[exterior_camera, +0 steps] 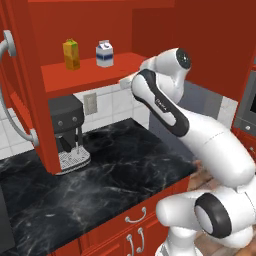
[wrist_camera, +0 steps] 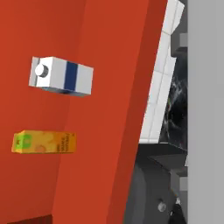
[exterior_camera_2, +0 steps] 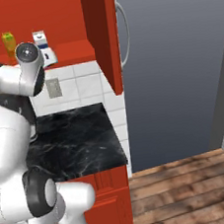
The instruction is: Pick the milk, boxed drink from the counter and place them in the open cabinet.
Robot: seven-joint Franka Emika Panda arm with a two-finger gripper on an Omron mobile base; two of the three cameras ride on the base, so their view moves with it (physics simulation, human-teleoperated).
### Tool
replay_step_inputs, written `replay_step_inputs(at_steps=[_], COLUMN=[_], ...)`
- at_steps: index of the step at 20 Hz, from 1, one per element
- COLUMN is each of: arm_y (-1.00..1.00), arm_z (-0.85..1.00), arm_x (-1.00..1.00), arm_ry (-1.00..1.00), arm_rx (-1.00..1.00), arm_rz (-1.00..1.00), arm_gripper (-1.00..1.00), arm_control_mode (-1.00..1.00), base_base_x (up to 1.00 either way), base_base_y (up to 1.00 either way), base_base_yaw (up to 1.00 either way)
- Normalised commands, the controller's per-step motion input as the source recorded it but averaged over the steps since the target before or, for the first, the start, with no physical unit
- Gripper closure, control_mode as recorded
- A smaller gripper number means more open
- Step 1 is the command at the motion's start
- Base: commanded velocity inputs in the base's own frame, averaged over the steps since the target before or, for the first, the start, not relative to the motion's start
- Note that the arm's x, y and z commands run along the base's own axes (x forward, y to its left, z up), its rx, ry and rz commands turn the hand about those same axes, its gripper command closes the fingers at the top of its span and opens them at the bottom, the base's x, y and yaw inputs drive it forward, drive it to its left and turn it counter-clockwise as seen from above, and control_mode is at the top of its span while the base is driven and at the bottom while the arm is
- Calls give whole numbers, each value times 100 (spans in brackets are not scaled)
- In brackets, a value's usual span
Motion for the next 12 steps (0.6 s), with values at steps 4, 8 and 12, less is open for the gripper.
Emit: replay_step_inputs(at_steps=[4, 8, 12], arm_y=[-3, -34, -25], arm_z=[-100, -95, 10], arm_x=[-100, -100, -56], arm_ry=[-1, -26, -47], arm_rx=[-6, -3, 4], arm_rz=[0, 0, -3], arm_gripper=[-100, -100, -100], arm_control_mode=[-100, -100, -100], base_base_x=[0, 0, 0], base_base_y=[0, 0, 0], base_base_yaw=[0, 0, 0])
